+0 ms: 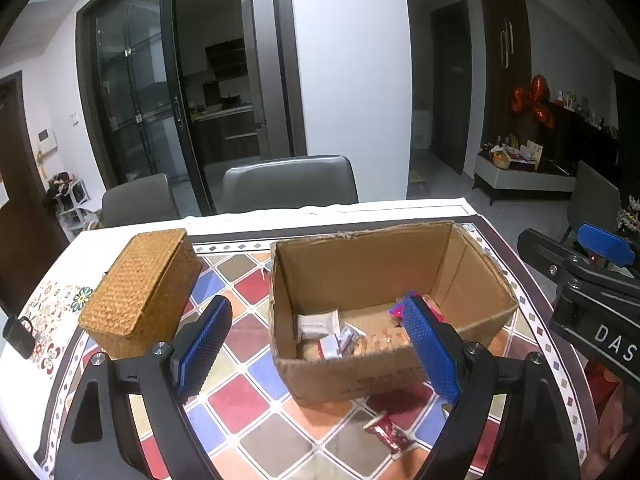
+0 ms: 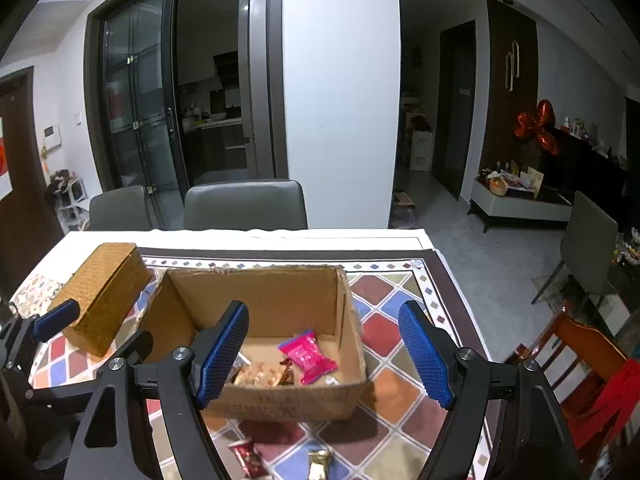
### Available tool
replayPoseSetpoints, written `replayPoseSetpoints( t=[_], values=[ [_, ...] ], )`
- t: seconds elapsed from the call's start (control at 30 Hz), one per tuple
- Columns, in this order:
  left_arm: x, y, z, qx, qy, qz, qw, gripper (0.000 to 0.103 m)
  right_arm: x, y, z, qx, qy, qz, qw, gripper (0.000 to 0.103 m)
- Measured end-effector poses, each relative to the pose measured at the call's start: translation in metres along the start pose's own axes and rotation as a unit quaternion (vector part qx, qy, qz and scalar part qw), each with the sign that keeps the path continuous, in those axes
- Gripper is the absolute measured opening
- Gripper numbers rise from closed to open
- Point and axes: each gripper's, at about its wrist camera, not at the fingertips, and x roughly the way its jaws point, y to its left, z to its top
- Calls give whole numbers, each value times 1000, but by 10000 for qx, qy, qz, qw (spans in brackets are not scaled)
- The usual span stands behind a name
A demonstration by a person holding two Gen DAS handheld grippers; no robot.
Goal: Organize snacks
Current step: 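Withdraw both tools from the box toward the red and gold candies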
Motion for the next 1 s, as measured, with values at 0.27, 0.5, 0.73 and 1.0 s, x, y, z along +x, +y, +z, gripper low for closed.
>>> replayPoseSetpoints(
  t=[0.27,0.5,0.73,1.0],
  values=[
    [-18,-7,-14,-101,44,88,9999,87,-18,-10,-13,52,18,-52,10000,78],
    [-27,-12,-28,-123,65,172,9998,87,-28,-16,-29,75,54,-53,9999,78],
    [-29,-18,-41,-144,104,183,9997,85,-31,-21,-47,86,165,-69,9998,78],
    [-25,-26,-55,-87,168,174,9997,84,-28,-25,-65,76,330,-90,9994,78]
  ],
)
